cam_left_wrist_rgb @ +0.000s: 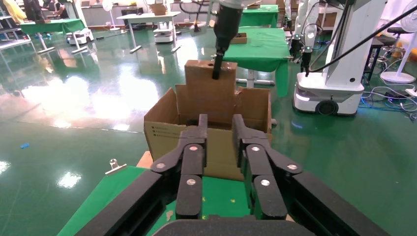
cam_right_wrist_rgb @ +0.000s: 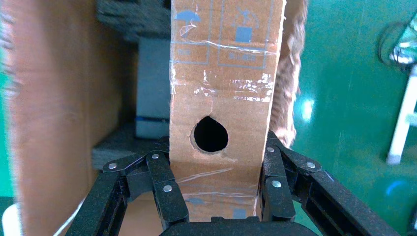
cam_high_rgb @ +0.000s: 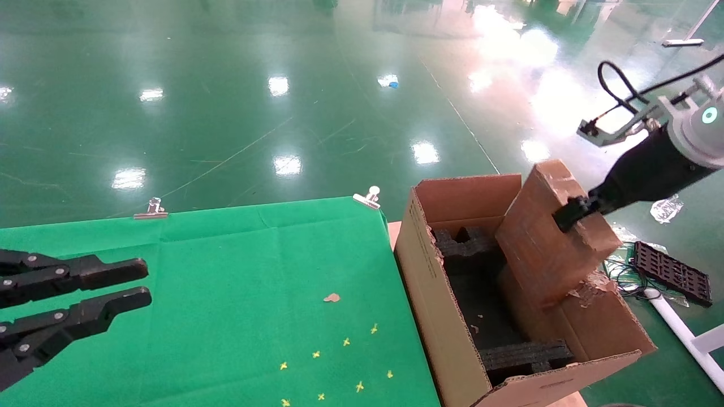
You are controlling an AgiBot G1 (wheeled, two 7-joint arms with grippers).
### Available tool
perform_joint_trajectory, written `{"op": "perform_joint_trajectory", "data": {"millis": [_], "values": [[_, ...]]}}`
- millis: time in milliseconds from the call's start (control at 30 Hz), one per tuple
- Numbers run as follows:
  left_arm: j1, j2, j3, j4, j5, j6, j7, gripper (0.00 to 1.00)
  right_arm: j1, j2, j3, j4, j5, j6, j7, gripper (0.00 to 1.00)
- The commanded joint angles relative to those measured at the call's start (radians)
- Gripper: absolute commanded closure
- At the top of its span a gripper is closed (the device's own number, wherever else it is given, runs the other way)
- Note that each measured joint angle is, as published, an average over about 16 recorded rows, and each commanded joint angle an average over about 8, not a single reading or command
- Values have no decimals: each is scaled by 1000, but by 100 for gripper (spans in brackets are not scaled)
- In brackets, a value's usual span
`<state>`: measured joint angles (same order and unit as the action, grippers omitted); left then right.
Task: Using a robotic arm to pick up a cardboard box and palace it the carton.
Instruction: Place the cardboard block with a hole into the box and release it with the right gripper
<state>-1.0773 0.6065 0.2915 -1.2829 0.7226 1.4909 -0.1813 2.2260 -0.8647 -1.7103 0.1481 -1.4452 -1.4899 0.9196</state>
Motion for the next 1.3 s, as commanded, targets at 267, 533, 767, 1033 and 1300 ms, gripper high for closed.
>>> {"op": "perform_joint_trajectory", "data": {"millis": [267,533,767,1033,1300], "values": [[0,0,1,0,0,0,0,0,-95,-15,-6,-68,-3,26,-10,100],[0,0,1,0,-1,0,1,0,-185,-45,-7,-105,-2,79,2,100],[0,-1,1,0,-1,-1,1,0,-266,-57,-2,-129,5,154,17,100],[0,-1,2,0,-1,-1,1,0,-382,-67,16,-141,32,337,25,100],[-1,-1,2,0,-2,-1,1,0,-479,-87,46,-136,74,502,32,100]]}}
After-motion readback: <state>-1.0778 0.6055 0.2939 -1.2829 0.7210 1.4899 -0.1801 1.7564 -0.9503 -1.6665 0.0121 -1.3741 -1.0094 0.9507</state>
